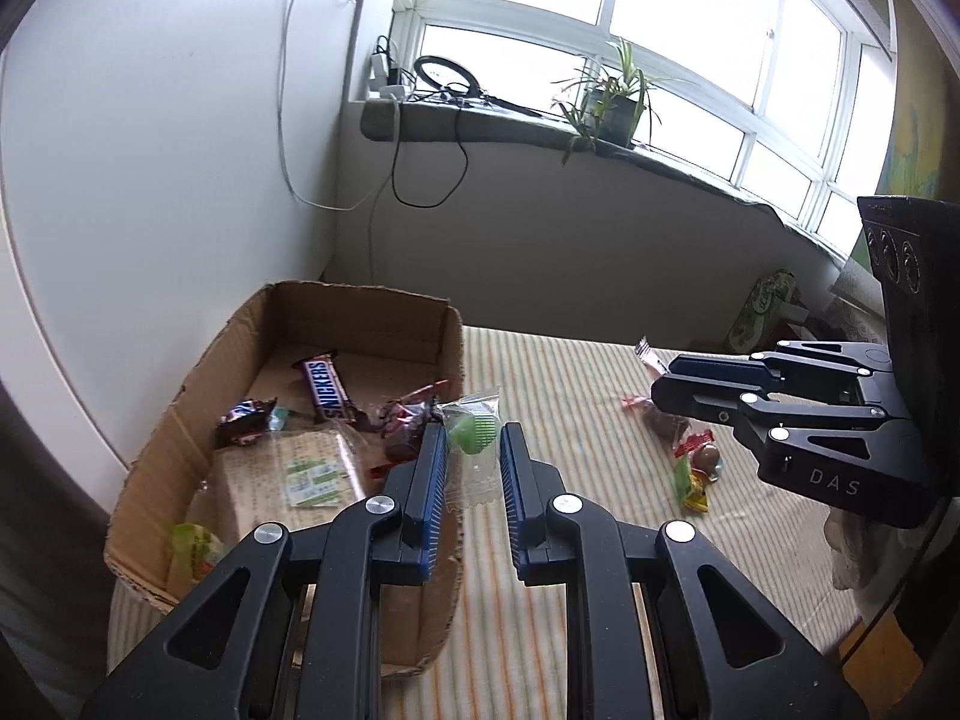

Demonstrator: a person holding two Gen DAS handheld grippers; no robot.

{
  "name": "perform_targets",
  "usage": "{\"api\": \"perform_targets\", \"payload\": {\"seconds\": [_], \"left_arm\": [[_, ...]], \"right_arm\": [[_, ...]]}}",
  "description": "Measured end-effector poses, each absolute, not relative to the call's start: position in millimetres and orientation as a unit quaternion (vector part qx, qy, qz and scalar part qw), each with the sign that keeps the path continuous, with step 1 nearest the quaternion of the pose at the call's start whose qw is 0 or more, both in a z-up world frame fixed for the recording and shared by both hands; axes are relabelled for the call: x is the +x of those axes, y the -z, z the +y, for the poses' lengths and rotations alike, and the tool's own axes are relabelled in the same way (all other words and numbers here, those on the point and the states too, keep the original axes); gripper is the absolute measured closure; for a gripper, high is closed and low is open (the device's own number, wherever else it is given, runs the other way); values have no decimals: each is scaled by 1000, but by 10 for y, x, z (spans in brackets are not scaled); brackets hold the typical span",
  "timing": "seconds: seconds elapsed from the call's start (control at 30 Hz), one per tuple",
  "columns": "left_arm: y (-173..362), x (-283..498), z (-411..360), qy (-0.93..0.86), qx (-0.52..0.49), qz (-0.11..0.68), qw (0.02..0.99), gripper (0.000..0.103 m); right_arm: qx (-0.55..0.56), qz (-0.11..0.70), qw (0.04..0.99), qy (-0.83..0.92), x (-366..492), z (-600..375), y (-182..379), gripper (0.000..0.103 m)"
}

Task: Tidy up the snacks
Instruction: 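Carry both candies over the cardboard box and lower them inside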

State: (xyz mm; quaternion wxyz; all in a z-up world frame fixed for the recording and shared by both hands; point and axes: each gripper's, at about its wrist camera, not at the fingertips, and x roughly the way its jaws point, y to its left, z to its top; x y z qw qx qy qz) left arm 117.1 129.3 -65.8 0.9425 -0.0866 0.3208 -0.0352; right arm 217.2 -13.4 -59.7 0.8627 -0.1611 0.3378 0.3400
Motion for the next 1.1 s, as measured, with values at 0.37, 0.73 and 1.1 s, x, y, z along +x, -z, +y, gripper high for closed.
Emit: {"api": "perform_targets", "payload": {"seconds": [0.37,0.73,1.1], "left_arm": [[669,1071,1676,5,-97,314,944,86],[743,1067,1913,-10,-103,319,942,86],[798,1103,2023,-18,-110,324,939,86]], "right_arm": [[-180,325,854,-364,2232,527,548,82],[-190,332,846,-373,2389,987,593,82],[-193,355,834,-376,2575,1291,798,82]]}}
